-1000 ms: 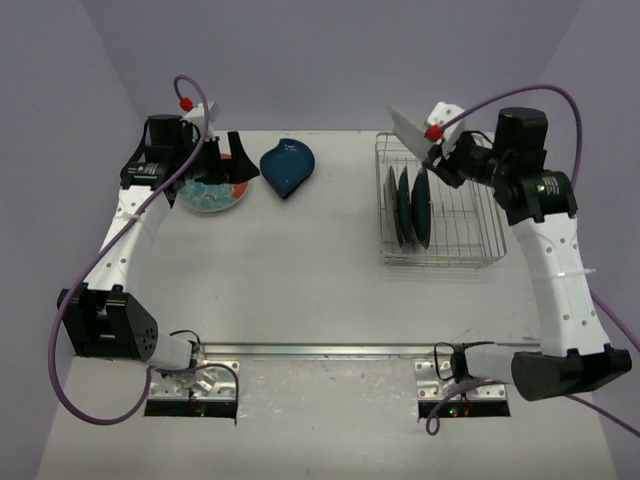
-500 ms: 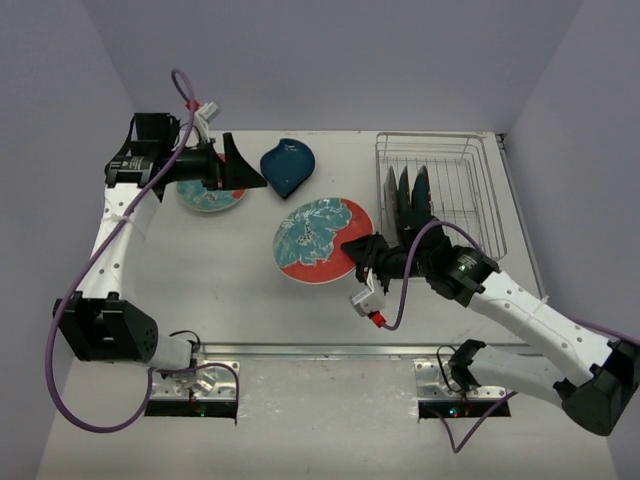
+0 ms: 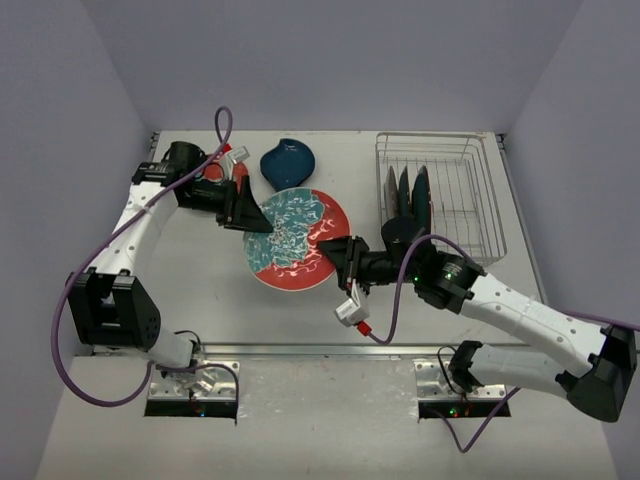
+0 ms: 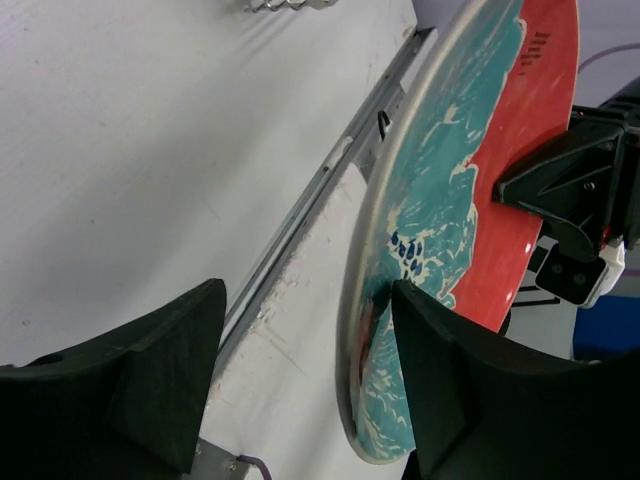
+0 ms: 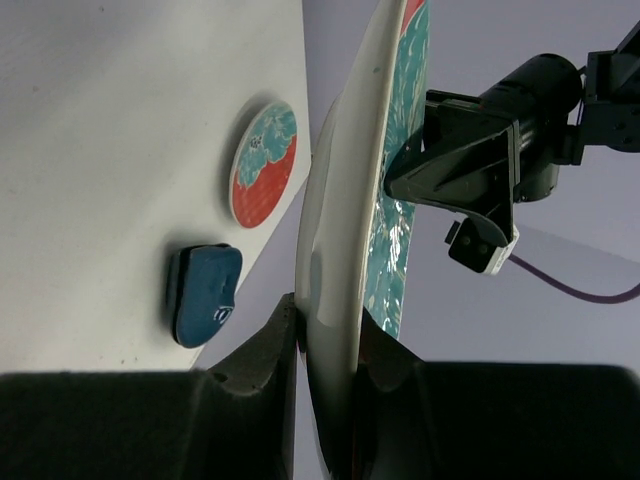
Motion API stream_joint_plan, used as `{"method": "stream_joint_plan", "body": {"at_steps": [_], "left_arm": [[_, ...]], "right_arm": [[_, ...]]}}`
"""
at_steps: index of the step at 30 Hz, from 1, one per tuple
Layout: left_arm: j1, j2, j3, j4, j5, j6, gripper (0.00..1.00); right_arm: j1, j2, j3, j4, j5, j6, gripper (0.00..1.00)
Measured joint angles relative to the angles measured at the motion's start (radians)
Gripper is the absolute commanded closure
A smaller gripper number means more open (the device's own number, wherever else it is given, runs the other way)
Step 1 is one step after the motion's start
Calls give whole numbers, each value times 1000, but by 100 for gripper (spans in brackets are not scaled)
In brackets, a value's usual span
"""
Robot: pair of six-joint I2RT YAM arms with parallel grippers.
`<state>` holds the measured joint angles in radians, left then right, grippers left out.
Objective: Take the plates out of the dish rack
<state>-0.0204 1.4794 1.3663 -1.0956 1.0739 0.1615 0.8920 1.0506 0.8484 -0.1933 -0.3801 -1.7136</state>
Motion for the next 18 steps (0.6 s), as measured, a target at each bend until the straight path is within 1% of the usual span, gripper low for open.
{"method": "stream_joint_plan", "body": {"at_steps": [2, 6, 8, 10, 11, 12, 13, 14, 16, 17, 18], "left_arm": [[0, 1, 0, -21, 18, 30, 45], [0, 17, 0, -94, 86, 116, 51], [0, 36, -2, -134, 126, 159, 57], [0, 51, -18, -163, 162, 191, 68], [0, 56, -31, -171, 173, 204, 82], [1, 62, -43, -177, 176, 215, 93], [6, 69, -50, -187, 186, 217, 99], [12, 76, -53, -197, 197, 217, 100], [20, 84, -54, -215, 218, 215, 100], [23, 85, -54, -217, 222, 214, 100], [38, 86, -54, -216, 226, 210, 100]], "right_arm": [[5, 12, -4, 16, 6, -3, 100], [8, 45, -16, 67, 17, -9, 100], [8, 56, -31, 100, 22, -12, 100], [8, 66, -49, 133, 28, -14, 100], [7, 70, -58, 150, 29, -15, 100], [8, 73, -67, 165, 28, -17, 100], [8, 73, -73, 169, 31, -18, 100], [8, 72, -82, 182, 31, -27, 97], [7, 72, -100, 206, 34, -35, 85], [7, 72, -107, 219, 37, -36, 62], [7, 72, -111, 231, 38, -36, 46]]}}
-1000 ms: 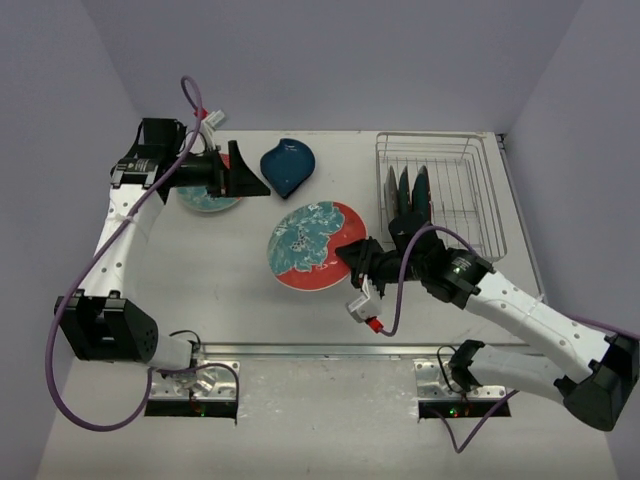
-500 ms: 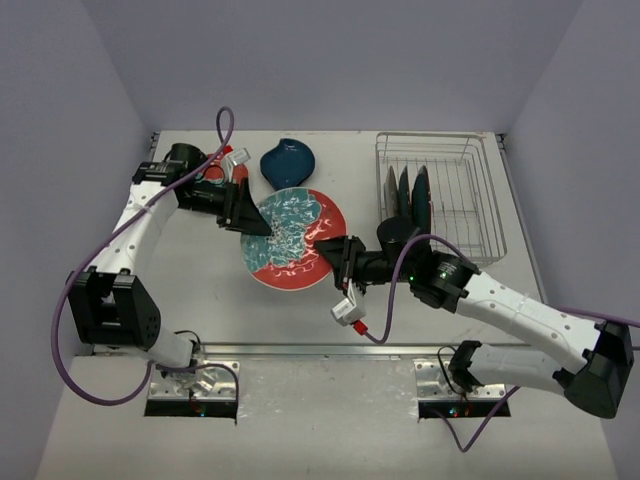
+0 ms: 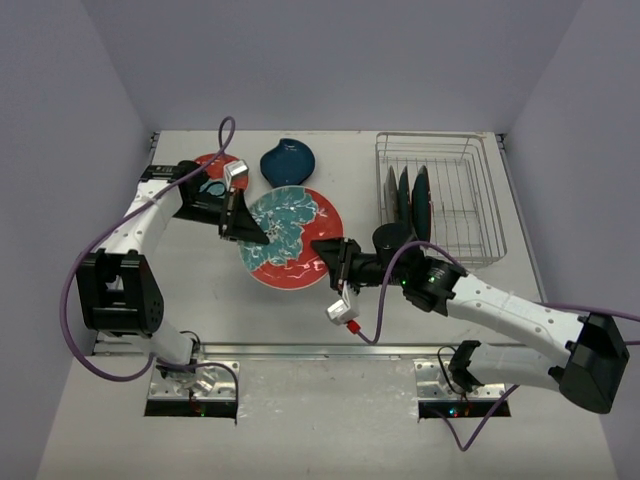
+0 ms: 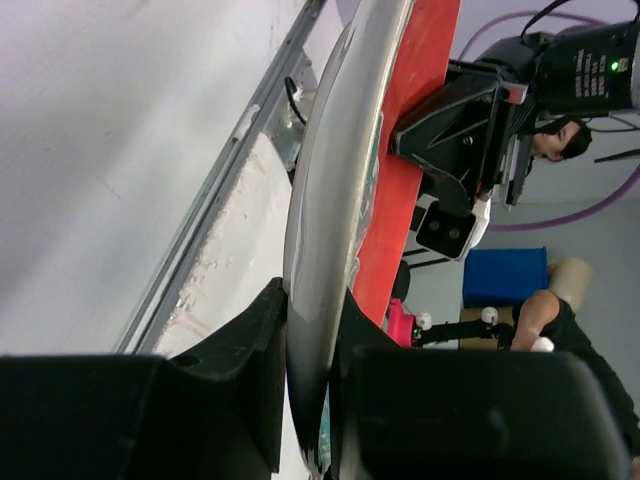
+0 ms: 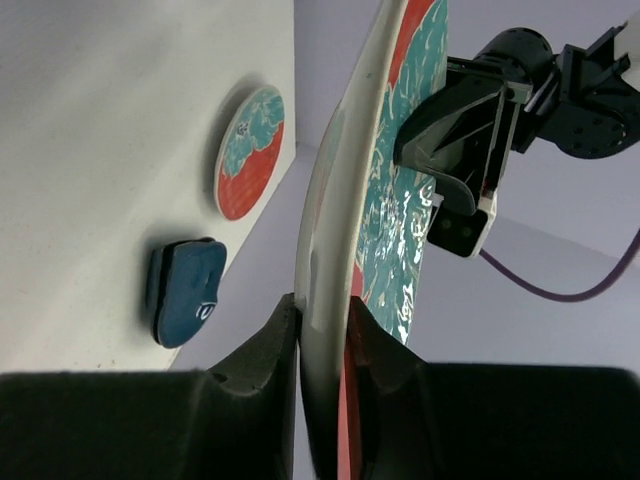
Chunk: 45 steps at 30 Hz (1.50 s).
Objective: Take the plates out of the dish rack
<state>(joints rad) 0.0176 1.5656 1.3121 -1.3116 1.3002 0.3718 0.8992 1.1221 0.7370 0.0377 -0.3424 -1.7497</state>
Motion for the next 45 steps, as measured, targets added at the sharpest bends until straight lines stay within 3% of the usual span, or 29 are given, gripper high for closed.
{"method": "stream_joint_plan", "body": {"at_steps": [3, 5, 9, 14, 21, 29, 38, 41, 45], "left_arm": [[44, 5, 0, 15, 2, -14, 100], [99, 16, 3, 46, -3, -51, 100], [262, 70, 35, 199, -61, -178, 100], [432, 125, 56, 552, -282, -437, 100], [466, 268, 114, 813, -535, -626, 100], [459, 482, 270, 895, -610, -744, 100], [457, 599, 342, 930, -604, -780, 99], [451, 611, 338, 927, -601, -775, 91], [444, 614, 323, 924, -586, -764, 68]], "right_arm": [[1, -1, -4, 69, 13, 11, 13], [2, -3, -4, 114, 33, 21, 1], [2, -7, -4, 172, 94, 54, 1], [6, -17, 1, 170, 199, 162, 1], [7, 1, 151, -28, 399, 475, 1], [-5, 29, 336, -266, 560, 879, 1], [-129, 108, 461, -452, 578, 1138, 1], [-161, 129, 500, -484, 577, 1198, 1], [-191, 164, 561, -543, 566, 1274, 1]]}}
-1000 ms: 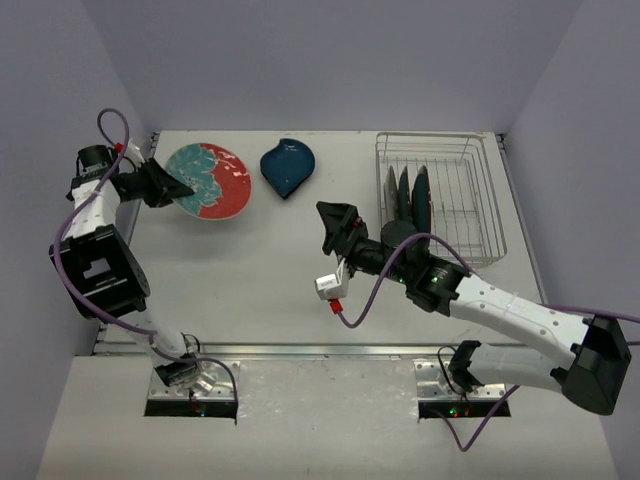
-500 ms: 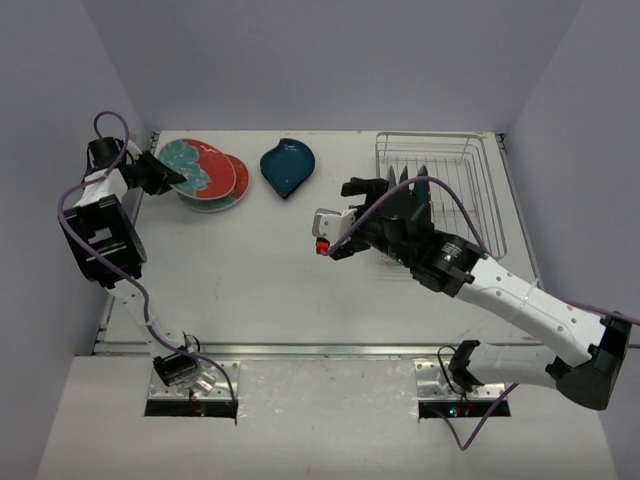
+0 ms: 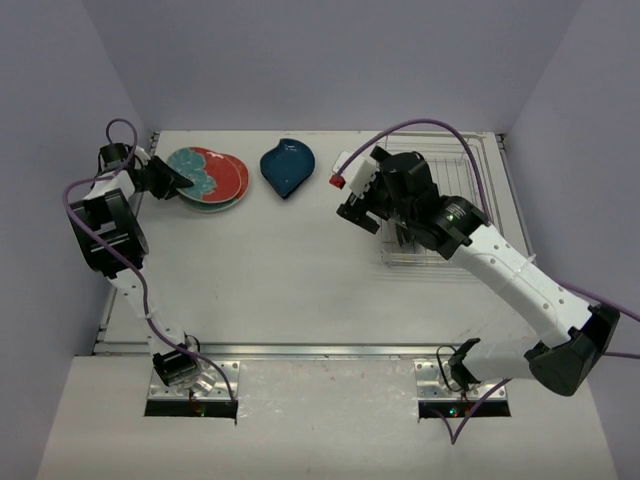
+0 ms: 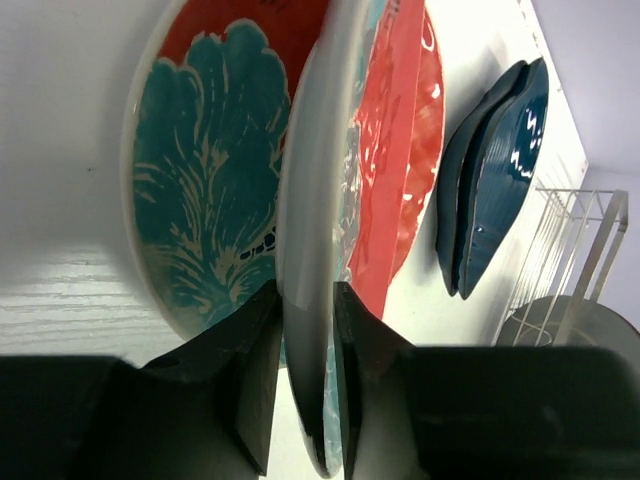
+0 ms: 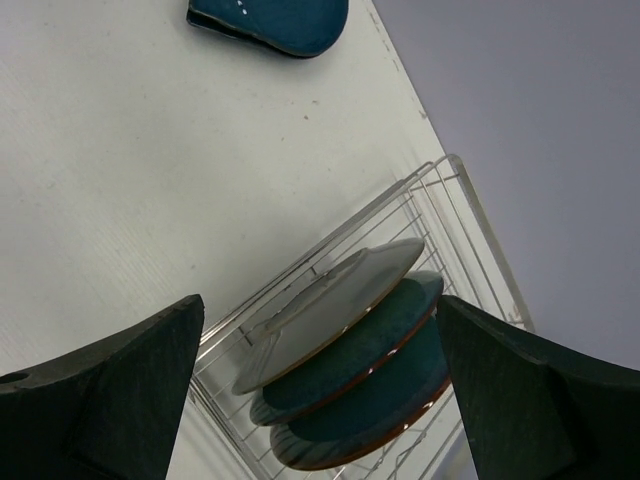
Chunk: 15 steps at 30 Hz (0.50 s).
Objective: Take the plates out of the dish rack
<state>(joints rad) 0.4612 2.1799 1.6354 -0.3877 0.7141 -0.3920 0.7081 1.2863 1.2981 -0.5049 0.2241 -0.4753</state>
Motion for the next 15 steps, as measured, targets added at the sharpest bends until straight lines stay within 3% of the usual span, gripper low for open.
{"method": "stream_joint_plan", "body": {"at_steps": [10, 15], "left_arm": [[-15, -6, -45, -14, -41, 64, 17], [-45, -52, -56, -21, -134, 104, 9]], "right_arm": [[-148, 55, 122, -125, -65, 250, 1], [-214, 67, 178, -179, -118, 380, 1]]}}
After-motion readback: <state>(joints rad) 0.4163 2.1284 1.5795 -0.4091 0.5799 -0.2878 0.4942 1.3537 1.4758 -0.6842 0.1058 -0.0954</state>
